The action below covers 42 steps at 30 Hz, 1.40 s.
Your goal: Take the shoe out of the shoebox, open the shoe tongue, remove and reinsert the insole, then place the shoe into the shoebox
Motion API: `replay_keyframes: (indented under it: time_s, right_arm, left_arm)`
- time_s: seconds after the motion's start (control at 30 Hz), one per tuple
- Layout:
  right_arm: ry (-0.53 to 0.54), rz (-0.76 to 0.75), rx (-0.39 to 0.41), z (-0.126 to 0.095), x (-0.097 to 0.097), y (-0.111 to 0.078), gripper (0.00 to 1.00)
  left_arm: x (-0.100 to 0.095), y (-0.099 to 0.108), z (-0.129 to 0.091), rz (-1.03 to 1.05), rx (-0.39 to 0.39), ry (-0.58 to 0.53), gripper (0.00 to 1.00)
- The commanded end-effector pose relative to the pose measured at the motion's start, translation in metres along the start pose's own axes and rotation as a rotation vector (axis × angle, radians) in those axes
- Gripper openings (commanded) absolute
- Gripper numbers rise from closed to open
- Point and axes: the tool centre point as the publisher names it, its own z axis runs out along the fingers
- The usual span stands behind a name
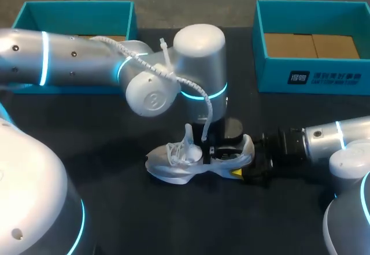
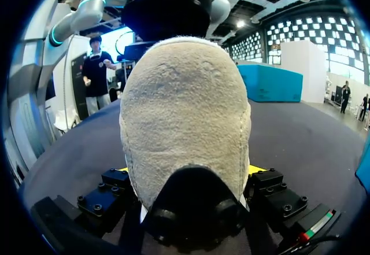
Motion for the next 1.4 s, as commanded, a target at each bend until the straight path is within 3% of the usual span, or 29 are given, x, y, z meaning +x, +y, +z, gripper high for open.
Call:
replay_keyframes:
  time_s: [0.03, 0.07, 0.13, 0.23, 1.0, 1.4]
  right_arm:
    - [0.0, 0.002, 0.004, 0.002, 0.001, 0.0, 0.0]
    - [0.0, 0.002, 0.004, 0.002, 0.001, 0.0, 0.0]
    - [0.0, 0.002, 0.004, 0.002, 0.001, 0.0, 0.0]
    - [0.0, 0.002, 0.004, 0.002, 0.001, 0.0, 0.0]
    - [0.0, 0.002, 0.004, 0.002, 0.001, 0.0, 0.0]
    - [0.0, 0.002, 0.004, 0.002, 0.001, 0.0, 0.0]
  left_arm:
    - [0.004, 0.002, 0.014, -0.008, 0.01, -0.029, 0.0]
    - [0.003, 0.002, 0.013, -0.009, 0.01, -0.032, 0.0]
    - [0.001, 0.003, 0.012, -0.013, 0.014, -0.036, 0.19]
    - [-0.003, 0.003, 0.008, -0.016, 0.018, -0.041, 0.32]
    - [-0.029, -0.008, 0.017, -0.002, -0.006, -0.266, 0.44]
    - [-0.048, -0.006, 0.013, -0.037, -0.024, -0.344, 0.41]
